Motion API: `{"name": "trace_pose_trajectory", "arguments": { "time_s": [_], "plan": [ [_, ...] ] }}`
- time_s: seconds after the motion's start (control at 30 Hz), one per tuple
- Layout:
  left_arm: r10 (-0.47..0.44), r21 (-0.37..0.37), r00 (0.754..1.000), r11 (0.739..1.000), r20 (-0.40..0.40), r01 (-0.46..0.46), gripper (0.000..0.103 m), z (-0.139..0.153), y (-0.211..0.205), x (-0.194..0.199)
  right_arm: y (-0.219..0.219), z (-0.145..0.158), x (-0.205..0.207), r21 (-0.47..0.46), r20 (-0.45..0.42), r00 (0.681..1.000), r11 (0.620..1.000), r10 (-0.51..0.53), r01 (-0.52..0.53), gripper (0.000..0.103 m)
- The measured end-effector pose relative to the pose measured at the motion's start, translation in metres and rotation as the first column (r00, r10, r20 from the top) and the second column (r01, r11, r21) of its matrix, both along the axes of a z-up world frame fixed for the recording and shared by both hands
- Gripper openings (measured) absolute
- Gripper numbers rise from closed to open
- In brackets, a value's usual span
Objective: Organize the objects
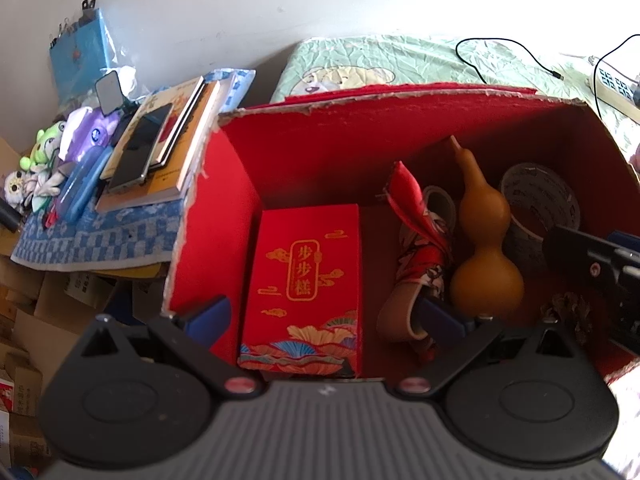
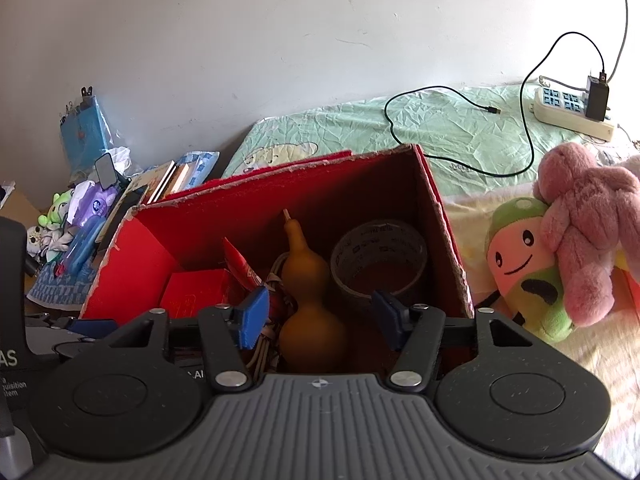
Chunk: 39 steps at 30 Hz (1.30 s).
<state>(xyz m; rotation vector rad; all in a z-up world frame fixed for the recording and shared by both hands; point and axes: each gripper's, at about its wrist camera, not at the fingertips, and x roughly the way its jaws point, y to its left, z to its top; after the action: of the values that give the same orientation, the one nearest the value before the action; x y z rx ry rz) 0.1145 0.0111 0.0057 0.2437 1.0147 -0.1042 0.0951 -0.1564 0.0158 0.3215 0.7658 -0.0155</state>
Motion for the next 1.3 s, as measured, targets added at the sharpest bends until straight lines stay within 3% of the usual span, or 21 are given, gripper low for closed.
{"name": "trace_pose_trajectory", "arguments": {
  "time_s": [0.27,0.6,1.3],
  "plan": [
    [-0.003,0.004,1.000,1.000,-0.007,0.003,0.100,-0.004,-0.001,-0.003,0.001,-0.003,-0.004,0.000,0.002,1.000,1.000,-0.003,0.003,0.055],
    [-0.004,0.000,1.000,1.000,0.011,0.004,0.100,-0.009,-0.002,-0.002,-0.002,-0.013,0.000,0.045,-0.024,1.000,0.999,-0.007,0.008,0.045],
    [-0.027,-0.003,1.000,1.000,-0.002,0.027,0.100,-0.013,-0.003,0.001,0.000,-0.020,0.006,0.034,-0.034,0.999,0.999,0.015,-0.014,0.040]
  ]
}}
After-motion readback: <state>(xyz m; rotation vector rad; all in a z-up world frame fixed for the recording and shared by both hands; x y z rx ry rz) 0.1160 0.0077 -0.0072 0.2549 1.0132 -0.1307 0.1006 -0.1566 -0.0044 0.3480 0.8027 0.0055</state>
